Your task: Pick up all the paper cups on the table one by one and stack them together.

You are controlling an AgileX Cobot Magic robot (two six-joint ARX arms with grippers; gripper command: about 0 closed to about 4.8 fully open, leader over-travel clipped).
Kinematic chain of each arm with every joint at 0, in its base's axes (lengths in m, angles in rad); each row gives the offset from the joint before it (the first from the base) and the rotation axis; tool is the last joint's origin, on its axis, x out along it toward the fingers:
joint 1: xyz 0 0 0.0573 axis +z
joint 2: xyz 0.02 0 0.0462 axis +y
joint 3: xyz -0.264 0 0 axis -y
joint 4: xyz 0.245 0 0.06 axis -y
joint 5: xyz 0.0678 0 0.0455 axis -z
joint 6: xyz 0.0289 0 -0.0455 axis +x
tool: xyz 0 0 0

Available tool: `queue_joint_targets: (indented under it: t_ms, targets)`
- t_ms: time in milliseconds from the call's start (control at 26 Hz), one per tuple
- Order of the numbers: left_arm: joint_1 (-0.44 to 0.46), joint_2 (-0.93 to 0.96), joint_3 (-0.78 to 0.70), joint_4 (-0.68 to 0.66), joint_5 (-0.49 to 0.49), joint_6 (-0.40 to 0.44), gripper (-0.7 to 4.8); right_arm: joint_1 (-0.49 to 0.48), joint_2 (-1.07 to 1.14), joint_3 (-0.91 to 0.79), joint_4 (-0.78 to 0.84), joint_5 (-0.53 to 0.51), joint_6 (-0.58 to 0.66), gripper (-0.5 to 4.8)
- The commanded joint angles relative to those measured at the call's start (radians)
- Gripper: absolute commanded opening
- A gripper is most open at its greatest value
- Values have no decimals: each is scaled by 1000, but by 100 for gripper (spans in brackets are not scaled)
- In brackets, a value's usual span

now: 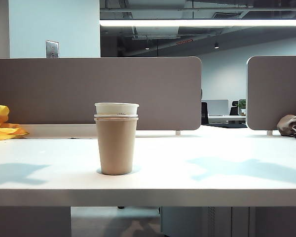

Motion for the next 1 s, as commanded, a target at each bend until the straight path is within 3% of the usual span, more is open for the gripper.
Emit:
queue_joint_targets:
  t_ms: [38, 231, 308, 615, 1000]
  targets:
    - [1, -37, 3, 47, -58, 4, -6, 1, -45, 3, 19, 7, -3, -2]
    - [1, -110, 2, 161, -164, 11, -6, 0, -139, 2, 96, 110, -14, -2]
    - [1, -138, 2, 211, -190, 55, -6, 0, -169, 2, 126, 175, -30, -2]
    - [1, -189, 2, 363, -190, 71, -6, -10, -207, 2, 274, 191, -39, -2]
    - [1, -179, 2, 359, -219, 71, -6, -25, -204, 2, 278, 271, -60, -1]
